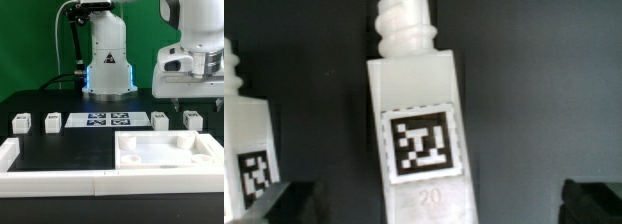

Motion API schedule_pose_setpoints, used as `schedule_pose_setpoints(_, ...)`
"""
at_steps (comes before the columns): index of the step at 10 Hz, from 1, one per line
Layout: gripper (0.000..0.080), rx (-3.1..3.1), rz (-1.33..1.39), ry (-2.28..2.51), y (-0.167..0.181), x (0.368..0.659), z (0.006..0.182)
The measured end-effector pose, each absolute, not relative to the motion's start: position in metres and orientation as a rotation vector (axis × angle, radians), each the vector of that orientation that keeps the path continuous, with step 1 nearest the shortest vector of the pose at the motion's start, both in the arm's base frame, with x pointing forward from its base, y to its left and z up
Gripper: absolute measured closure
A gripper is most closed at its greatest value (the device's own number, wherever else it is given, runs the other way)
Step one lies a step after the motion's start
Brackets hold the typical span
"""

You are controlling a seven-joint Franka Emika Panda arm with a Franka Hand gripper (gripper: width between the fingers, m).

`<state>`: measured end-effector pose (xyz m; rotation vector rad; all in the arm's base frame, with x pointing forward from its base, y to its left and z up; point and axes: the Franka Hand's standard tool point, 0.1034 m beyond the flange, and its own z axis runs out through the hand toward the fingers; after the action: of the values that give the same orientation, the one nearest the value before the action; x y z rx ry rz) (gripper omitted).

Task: Assemble square table

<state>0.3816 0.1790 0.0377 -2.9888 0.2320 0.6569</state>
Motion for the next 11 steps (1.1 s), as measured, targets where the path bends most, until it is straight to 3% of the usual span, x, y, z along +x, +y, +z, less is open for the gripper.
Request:
schedule_pose_setpoints(7, 0.0151, -2.782, 1.264, 0.178, 0.177, 0.372, 0.031)
schedule_pose_setpoints(11, 0.0151, -2.757, 1.267, 0.127, 0.18, 0.374, 0.022)
